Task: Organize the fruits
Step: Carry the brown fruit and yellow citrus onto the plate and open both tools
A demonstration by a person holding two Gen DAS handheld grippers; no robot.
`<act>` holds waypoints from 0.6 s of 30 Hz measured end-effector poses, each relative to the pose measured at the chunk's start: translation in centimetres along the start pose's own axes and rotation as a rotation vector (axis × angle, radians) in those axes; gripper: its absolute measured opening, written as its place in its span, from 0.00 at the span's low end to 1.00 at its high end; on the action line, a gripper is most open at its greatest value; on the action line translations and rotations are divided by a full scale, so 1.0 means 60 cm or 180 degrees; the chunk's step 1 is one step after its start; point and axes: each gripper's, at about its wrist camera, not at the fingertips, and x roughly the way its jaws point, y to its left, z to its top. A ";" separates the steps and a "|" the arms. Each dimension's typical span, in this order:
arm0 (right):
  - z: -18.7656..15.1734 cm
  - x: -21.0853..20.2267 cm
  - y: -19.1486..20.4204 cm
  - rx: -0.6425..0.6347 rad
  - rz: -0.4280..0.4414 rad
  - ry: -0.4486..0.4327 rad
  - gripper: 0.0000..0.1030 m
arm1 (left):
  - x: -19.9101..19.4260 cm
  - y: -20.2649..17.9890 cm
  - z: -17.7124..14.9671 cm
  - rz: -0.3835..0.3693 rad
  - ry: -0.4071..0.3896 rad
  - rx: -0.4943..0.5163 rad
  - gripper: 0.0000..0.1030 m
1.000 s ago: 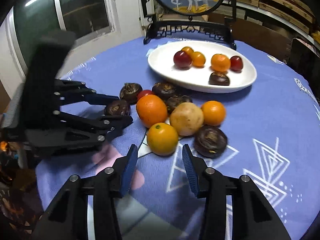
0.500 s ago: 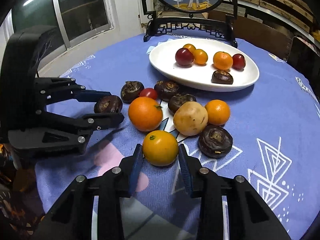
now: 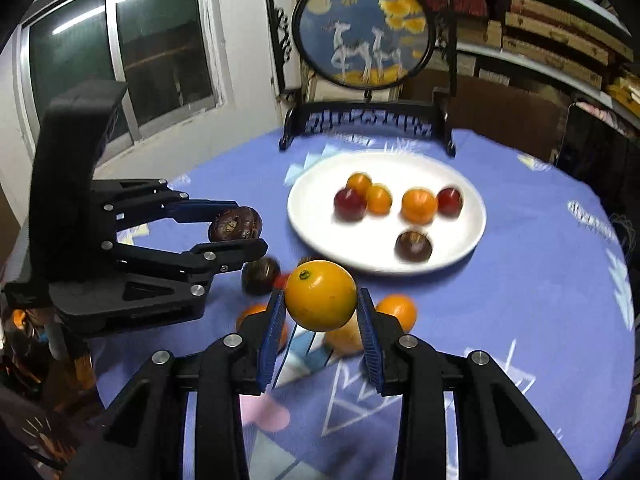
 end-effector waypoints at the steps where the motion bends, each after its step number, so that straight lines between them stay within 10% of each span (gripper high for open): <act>1: 0.005 -0.002 -0.003 0.0001 -0.0004 -0.0024 0.35 | 0.000 0.002 0.007 0.0025 -0.0024 -0.0003 0.42; 18: 0.073 0.043 -0.044 0.0086 0.0022 -0.0169 0.36 | 0.075 0.034 0.076 0.0124 -0.0019 -0.0079 0.42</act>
